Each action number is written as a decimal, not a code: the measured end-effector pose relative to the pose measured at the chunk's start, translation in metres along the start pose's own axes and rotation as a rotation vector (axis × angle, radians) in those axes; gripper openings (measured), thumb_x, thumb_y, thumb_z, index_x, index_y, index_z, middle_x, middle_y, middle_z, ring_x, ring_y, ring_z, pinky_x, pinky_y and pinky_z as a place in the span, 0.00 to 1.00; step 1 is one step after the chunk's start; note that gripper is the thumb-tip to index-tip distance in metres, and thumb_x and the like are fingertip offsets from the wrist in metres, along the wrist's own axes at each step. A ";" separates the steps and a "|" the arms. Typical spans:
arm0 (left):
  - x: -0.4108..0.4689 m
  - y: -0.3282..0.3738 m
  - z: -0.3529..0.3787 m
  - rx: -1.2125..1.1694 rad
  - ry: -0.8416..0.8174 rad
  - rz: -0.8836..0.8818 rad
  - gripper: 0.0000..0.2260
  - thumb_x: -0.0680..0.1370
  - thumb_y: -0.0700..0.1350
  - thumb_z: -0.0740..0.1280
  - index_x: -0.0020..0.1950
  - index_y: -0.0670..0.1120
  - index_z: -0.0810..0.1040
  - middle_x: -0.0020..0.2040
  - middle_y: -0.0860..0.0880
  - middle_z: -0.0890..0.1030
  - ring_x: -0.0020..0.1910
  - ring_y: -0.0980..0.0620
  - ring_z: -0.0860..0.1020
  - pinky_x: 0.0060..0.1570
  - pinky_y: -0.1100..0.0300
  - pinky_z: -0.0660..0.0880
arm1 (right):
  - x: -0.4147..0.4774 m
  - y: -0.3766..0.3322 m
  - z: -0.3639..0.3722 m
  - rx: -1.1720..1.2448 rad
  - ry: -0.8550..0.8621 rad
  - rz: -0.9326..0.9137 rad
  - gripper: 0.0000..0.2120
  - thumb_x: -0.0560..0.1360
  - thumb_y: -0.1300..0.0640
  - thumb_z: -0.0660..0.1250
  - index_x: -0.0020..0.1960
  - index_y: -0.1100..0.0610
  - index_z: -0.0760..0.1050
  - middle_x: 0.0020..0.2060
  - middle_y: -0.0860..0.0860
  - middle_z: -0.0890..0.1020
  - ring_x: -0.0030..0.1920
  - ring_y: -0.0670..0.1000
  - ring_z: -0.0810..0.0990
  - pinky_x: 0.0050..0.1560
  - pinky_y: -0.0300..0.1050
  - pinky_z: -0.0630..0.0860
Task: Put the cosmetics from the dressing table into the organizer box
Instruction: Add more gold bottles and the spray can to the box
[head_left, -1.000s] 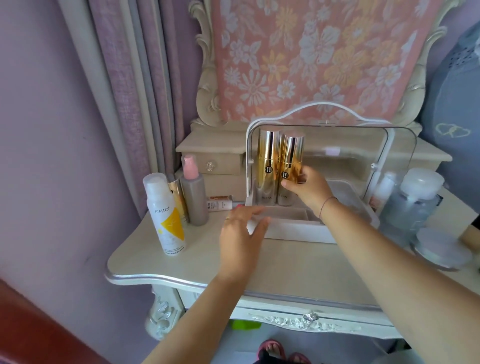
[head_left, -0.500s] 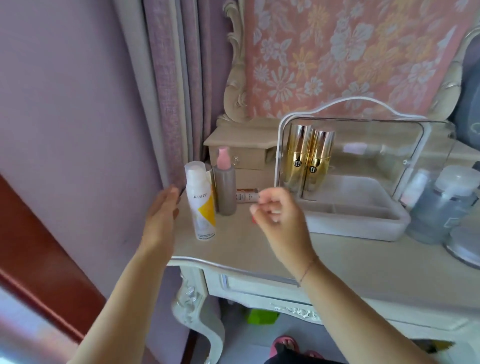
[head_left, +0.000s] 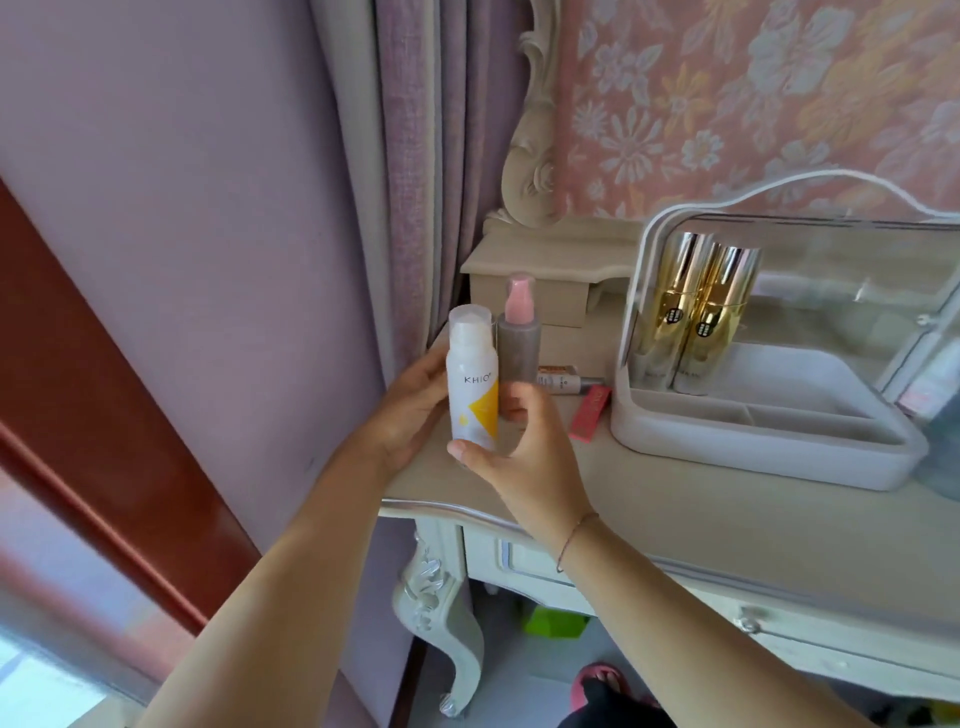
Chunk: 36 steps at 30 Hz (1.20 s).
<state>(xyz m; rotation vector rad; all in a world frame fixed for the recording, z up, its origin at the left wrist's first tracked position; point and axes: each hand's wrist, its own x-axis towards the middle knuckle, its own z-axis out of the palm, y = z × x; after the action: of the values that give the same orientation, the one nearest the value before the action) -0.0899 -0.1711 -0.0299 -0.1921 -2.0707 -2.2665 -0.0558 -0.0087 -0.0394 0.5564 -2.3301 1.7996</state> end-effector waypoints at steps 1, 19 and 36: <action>0.001 0.001 0.000 0.011 0.006 -0.009 0.15 0.72 0.49 0.72 0.57 0.49 0.79 0.50 0.48 0.84 0.50 0.48 0.81 0.53 0.48 0.77 | 0.000 -0.002 0.007 0.002 0.019 0.005 0.28 0.60 0.47 0.77 0.56 0.48 0.69 0.51 0.42 0.77 0.52 0.40 0.75 0.51 0.28 0.69; -0.015 -0.002 0.008 0.076 0.088 0.001 0.10 0.75 0.42 0.68 0.57 0.48 0.79 0.58 0.44 0.81 0.58 0.50 0.77 0.66 0.50 0.68 | 0.012 0.015 -0.015 -0.063 0.159 0.032 0.18 0.66 0.53 0.76 0.52 0.49 0.72 0.43 0.41 0.80 0.44 0.44 0.80 0.45 0.42 0.78; -0.115 0.025 0.092 0.120 -0.144 0.083 0.15 0.76 0.46 0.66 0.62 0.43 0.76 0.59 0.40 0.80 0.61 0.42 0.76 0.64 0.49 0.71 | -0.058 -0.021 -0.092 0.071 -0.223 -0.006 0.17 0.65 0.55 0.78 0.51 0.45 0.76 0.45 0.45 0.84 0.48 0.46 0.82 0.50 0.47 0.81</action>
<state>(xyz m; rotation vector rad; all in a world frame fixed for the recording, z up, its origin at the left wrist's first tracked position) 0.0317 -0.0862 -0.0133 -0.4376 -2.2141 -2.1311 -0.0049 0.0865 -0.0144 0.8126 -2.4059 1.9124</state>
